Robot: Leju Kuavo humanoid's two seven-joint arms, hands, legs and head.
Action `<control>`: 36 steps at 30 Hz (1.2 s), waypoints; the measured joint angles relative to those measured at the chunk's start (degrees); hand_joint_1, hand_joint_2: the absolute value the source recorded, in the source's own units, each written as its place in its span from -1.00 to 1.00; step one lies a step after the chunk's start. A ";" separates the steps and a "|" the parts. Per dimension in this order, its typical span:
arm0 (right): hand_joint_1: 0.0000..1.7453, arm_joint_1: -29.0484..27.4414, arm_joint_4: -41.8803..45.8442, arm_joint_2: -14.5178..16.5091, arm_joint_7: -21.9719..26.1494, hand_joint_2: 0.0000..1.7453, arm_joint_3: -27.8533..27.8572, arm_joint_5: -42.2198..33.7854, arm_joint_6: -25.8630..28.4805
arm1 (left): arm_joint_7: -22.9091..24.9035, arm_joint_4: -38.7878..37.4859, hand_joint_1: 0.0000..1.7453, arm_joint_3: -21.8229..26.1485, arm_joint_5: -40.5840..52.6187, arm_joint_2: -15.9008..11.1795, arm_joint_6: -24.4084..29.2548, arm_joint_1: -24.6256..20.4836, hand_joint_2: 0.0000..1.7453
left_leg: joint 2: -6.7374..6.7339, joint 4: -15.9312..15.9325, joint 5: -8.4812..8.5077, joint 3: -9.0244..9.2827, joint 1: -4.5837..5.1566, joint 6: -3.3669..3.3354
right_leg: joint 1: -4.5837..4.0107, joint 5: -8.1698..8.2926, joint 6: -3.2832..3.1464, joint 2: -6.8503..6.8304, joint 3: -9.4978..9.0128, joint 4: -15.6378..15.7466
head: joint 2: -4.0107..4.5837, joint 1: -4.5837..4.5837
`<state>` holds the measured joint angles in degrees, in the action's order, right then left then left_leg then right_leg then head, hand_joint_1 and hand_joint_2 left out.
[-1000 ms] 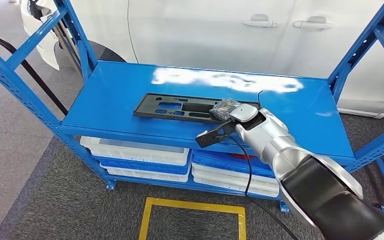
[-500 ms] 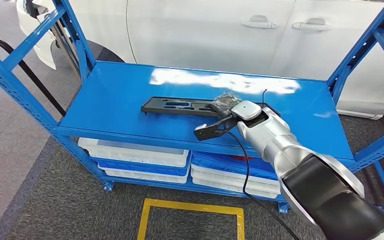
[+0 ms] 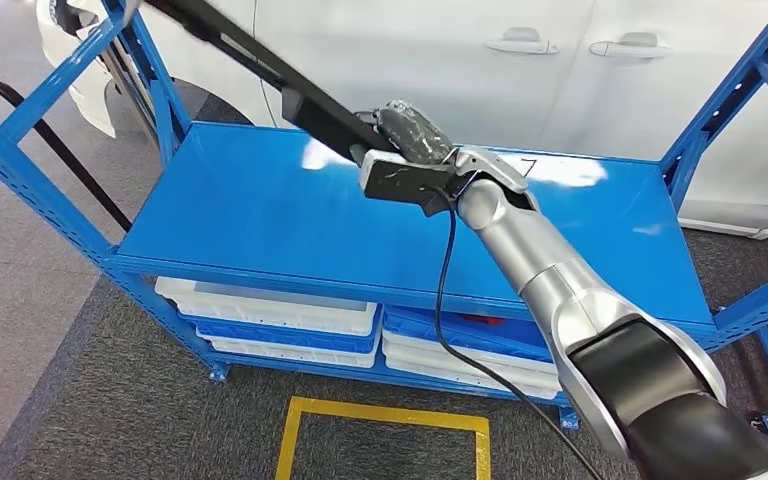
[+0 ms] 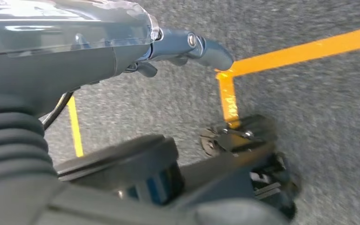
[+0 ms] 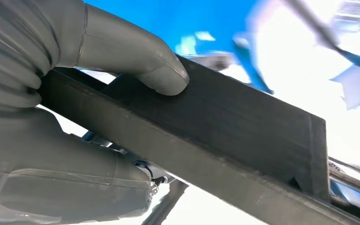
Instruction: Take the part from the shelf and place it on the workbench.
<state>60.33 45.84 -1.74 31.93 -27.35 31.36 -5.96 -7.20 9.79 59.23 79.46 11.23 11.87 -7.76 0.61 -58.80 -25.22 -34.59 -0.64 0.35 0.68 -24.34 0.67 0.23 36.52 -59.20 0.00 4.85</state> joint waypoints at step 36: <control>1.00 -52.22 49.54 -3.23 -3.32 1.00 1.70 -33.36 -7.35 | 0.76 0.02 -1.00 4.05 -3.00 0.90 3.52 1.14 1.00 | -0.27 -10.92 -7.00 -3.71 -0.05 1.19 | 0.28 -1.27 -1.67 -0.23 -2.50 0.72 | 0.00 0.00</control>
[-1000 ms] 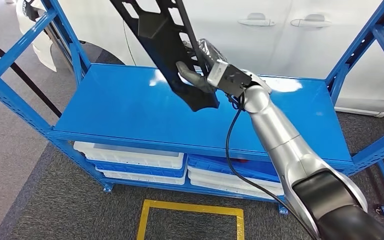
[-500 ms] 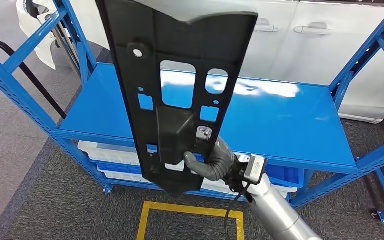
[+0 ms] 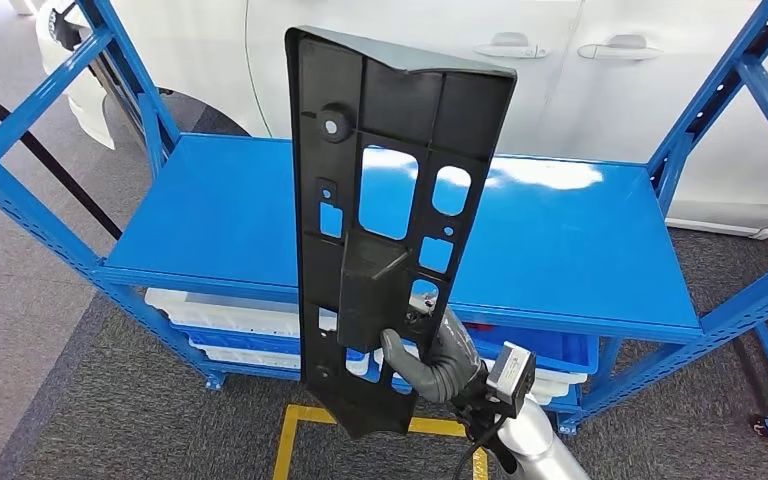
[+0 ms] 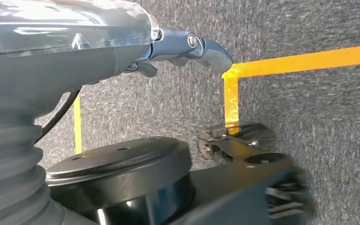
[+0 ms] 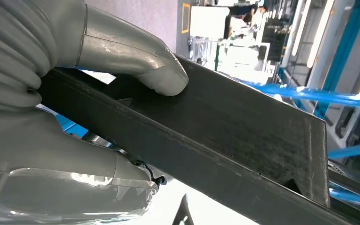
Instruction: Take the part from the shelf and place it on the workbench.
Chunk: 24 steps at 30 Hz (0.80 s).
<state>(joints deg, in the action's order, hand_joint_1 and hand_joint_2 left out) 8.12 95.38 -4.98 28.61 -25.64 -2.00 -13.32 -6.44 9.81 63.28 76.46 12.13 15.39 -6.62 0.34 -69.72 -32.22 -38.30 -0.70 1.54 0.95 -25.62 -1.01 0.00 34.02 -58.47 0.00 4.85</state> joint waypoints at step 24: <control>1.00 0.44 1.23 4.85 -3.16 1.00 6.30 0.79 1.75 | 2.62 0.00 -1.00 -0.19 -0.53 0.28 -2.01 -0.67 1.00 | -0.16 10.80 10.88 0.57 0.34 -1.57 | -0.29 -4.70 2.00 0.37 -5.30 -0.16 | 0.00 -0.02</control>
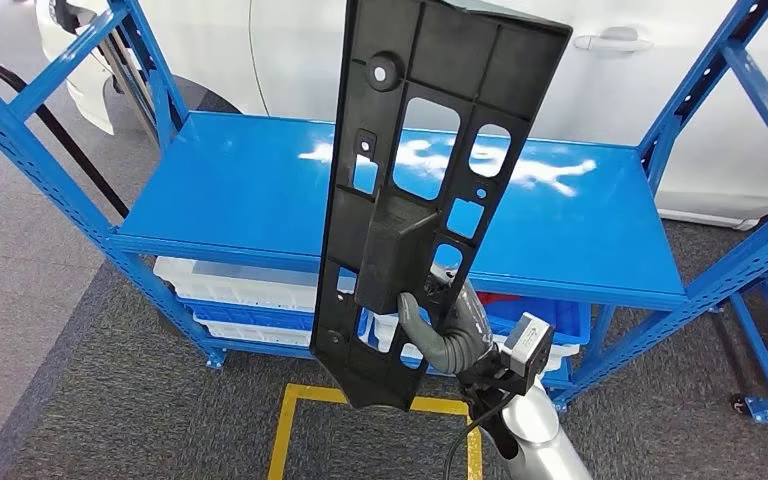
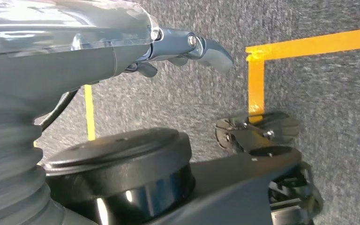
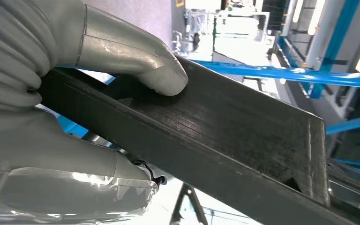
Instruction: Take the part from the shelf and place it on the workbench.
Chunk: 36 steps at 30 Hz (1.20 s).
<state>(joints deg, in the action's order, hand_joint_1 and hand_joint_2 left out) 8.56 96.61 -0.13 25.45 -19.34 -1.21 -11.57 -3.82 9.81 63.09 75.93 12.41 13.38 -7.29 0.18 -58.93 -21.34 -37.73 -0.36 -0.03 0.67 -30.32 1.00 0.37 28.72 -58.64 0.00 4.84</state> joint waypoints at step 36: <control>1.00 2.43 -3.09 2.11 -1.08 1.00 1.54 -0.55 -2.72 | -0.99 0.13 -1.00 0.39 -0.67 -0.14 -0.28 0.29 1.00 | -1.66 -6.46 -11.17 3.88 -0.20 1.53 | 0.13 5.54 -2.30 -1.30 5.62 0.52 | 0.00 0.01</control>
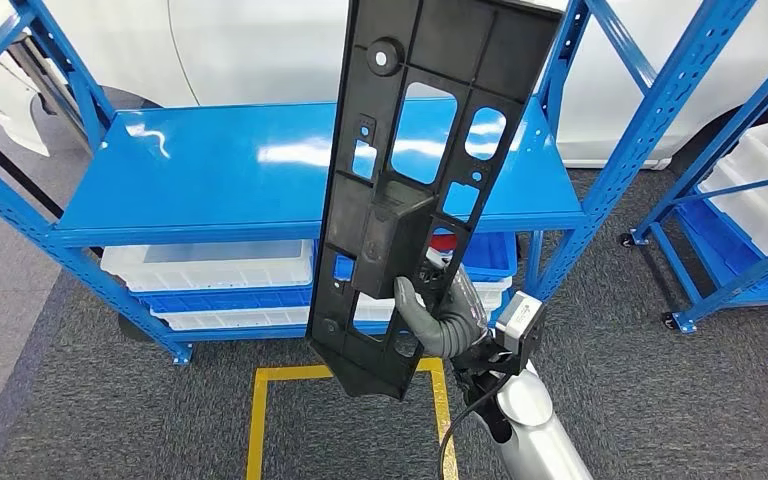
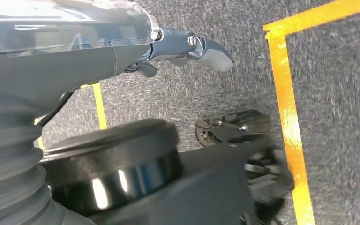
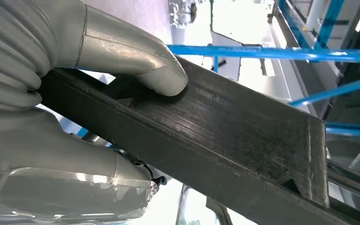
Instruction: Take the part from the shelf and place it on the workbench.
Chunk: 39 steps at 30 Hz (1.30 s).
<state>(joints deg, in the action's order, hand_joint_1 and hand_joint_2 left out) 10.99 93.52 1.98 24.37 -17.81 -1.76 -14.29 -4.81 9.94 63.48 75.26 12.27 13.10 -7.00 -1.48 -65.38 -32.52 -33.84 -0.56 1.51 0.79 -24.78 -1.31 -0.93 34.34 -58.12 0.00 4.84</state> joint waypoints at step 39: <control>1.00 0.15 -0.23 0.92 0.23 1.00 0.61 1.64 0.79 | 0.79 0.00 -1.00 1.11 -0.45 -0.07 -1.91 -0.33 1.00 | 1.60 5.61 2.93 5.34 0.07 -0.60 | -0.15 3.03 1.21 0.97 3.54 -0.58 | 0.00 0.00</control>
<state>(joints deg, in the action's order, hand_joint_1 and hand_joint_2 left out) 11.14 93.29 2.91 24.60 -17.20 -0.12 -13.50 -4.02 9.94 64.59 74.82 12.21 11.19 -7.32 0.13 -59.78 -29.59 -28.50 -0.49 0.91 0.65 -21.75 -0.09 0.04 37.88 -58.70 0.00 4.84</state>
